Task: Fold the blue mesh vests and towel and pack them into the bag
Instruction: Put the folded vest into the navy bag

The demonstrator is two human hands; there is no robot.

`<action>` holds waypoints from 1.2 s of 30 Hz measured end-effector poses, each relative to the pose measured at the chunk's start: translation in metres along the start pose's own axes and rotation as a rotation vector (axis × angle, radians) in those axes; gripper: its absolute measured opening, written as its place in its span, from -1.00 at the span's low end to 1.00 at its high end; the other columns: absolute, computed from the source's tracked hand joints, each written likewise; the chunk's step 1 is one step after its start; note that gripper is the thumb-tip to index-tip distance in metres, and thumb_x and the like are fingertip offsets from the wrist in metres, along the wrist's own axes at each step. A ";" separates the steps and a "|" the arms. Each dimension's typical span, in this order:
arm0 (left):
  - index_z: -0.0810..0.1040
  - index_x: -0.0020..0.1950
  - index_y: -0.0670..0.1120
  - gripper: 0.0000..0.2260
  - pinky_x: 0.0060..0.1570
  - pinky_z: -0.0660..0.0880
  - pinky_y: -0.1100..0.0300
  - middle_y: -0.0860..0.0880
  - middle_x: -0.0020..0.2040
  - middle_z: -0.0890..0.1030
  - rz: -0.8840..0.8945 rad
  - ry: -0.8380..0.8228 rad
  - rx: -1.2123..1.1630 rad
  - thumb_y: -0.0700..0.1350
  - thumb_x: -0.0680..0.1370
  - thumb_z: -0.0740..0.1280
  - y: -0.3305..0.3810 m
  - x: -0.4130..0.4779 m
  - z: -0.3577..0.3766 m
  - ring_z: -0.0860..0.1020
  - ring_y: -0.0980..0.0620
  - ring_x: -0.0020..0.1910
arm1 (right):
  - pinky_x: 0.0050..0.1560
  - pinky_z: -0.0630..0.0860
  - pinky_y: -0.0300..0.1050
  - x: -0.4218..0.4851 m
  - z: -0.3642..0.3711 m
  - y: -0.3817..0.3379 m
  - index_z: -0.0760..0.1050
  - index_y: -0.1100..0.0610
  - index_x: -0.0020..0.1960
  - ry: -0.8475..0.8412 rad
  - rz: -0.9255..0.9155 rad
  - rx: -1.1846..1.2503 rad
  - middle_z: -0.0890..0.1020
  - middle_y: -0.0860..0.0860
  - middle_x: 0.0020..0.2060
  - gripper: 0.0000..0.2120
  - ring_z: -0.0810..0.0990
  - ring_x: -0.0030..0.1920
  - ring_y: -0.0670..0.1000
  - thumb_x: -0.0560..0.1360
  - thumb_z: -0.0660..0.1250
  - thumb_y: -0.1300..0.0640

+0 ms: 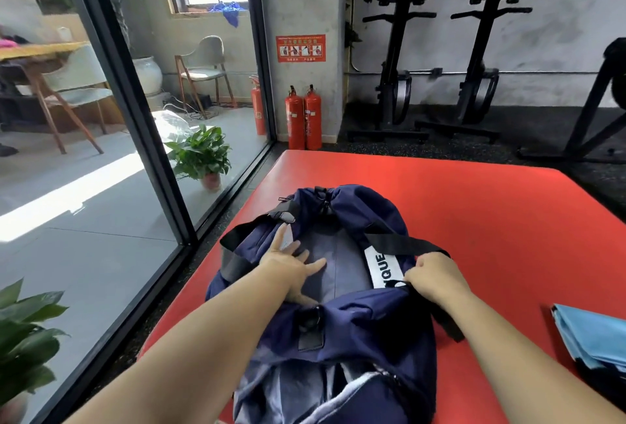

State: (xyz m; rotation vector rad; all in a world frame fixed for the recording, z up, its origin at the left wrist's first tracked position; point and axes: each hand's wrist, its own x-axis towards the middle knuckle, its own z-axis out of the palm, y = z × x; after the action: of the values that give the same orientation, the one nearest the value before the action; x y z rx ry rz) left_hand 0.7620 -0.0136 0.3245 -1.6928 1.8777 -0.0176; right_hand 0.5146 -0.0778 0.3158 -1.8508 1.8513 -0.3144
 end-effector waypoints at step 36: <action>0.51 0.24 -0.26 -0.54 -0.12 0.52 0.14 -0.16 0.05 0.60 -0.607 -0.019 -1.234 -0.07 0.44 0.52 -0.054 0.021 -0.002 0.60 -0.10 -0.01 | 0.43 0.24 0.15 0.012 0.011 -0.018 0.09 0.00 0.57 -0.241 -0.263 -0.470 -0.26 -0.07 0.57 -0.03 -0.10 0.57 0.19 0.31 0.28 -0.44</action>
State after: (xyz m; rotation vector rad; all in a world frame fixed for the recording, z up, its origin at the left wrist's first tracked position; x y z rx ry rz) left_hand 0.8100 -0.0432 0.3383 -2.9546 1.2646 1.0911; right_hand 0.5363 -0.0881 0.3128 -2.3310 1.6095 0.2744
